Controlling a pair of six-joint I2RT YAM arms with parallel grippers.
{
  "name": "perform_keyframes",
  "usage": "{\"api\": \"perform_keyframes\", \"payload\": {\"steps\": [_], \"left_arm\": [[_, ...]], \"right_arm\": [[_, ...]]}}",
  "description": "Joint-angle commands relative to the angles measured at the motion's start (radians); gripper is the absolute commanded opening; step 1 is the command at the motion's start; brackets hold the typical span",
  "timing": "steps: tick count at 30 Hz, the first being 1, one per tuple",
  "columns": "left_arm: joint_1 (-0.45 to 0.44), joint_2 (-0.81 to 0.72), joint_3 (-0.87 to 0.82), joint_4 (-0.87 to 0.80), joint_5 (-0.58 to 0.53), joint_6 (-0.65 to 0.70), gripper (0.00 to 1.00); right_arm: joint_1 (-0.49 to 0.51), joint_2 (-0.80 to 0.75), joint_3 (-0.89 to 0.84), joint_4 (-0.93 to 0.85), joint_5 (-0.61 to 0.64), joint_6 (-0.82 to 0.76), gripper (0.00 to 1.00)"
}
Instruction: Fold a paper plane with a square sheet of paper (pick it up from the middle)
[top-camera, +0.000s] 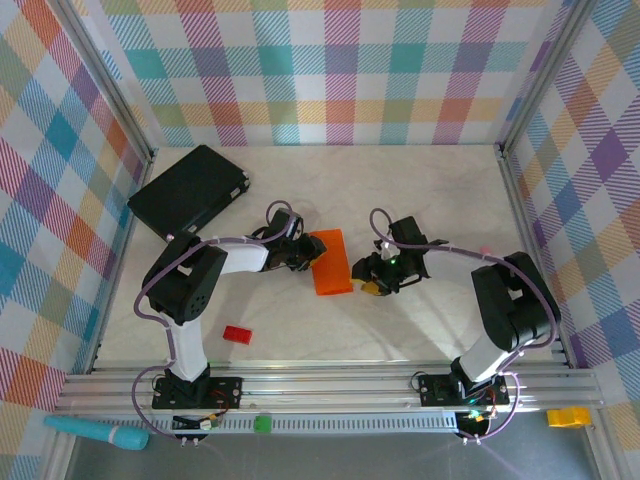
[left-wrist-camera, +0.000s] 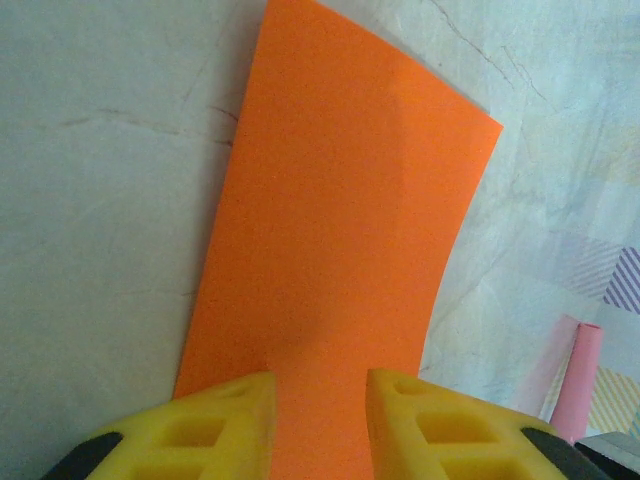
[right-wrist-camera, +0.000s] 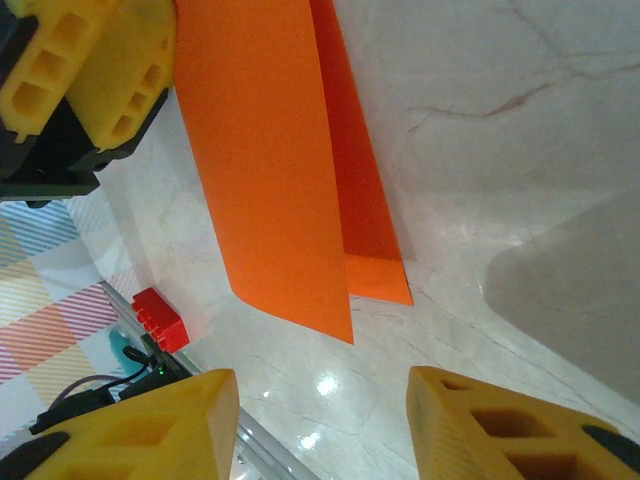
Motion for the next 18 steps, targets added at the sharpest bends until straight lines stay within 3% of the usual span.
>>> {"api": "perform_keyframes", "payload": {"steps": [1,9,18], "left_arm": [[-0.008,0.036,-0.021,-0.098,-0.068,-0.013,0.3],[-0.008,0.052,-0.023,-0.087,-0.044,0.022,0.3],[-0.008,0.05,-0.058,-0.075,-0.02,0.058,0.3]], "right_arm": [[0.014,0.031,0.028,0.001,-0.052,-0.004,0.45],[0.02,0.032,0.003,0.048,-0.051,0.008,0.37],[0.022,0.055,0.021,0.08,-0.004,0.033,0.36]]}}
